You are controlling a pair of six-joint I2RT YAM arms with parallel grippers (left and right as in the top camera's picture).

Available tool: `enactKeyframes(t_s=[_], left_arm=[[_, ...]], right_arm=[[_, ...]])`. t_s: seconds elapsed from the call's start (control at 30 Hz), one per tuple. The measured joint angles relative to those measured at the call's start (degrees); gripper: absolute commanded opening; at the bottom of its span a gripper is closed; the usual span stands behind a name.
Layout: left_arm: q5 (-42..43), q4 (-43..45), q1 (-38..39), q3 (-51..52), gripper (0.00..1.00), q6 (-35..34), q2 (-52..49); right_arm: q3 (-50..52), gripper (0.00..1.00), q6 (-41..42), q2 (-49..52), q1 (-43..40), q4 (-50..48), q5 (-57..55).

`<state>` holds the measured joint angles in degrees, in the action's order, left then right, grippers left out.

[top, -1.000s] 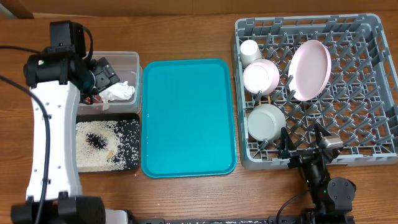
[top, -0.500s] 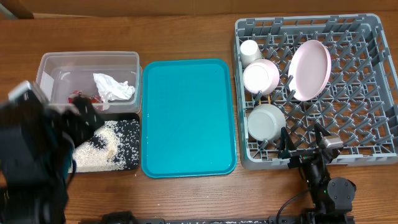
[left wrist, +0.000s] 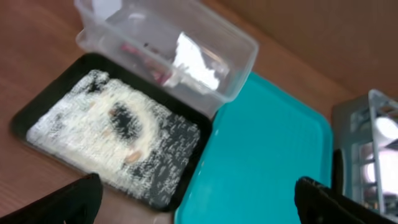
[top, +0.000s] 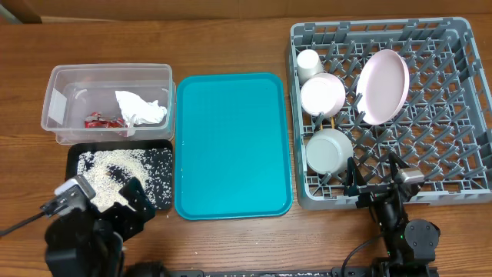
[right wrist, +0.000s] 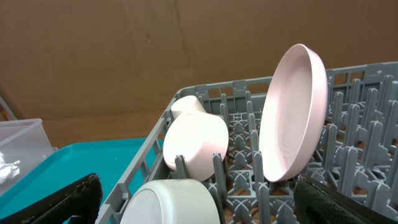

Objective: Sort waste into correct bins and load items into the dishwasher

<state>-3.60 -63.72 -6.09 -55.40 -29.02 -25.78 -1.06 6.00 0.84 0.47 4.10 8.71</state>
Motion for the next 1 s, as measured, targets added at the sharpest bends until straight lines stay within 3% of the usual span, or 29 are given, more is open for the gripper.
enactKeyframes(t_s=[0.43, 0.63, 1.0], left_arm=[[9.86, 55.19, 0.0, 36.92, 1.0, -1.09, 14.53], [10.88, 61.86, 0.0, 46.14, 1.0, -1.07, 20.13], [10.16, 60.52, 0.0, 54.42, 1.0, 0.52, 24.76]], right_arm=[[0.0, 1.0, 0.02, 0.0, 0.0, 0.02, 0.02], [0.0, 1.0, 0.02, 0.0, -0.02, -0.02, 0.02], [0.0, 1.0, 0.02, 0.0, -0.02, 0.0, 0.02]])
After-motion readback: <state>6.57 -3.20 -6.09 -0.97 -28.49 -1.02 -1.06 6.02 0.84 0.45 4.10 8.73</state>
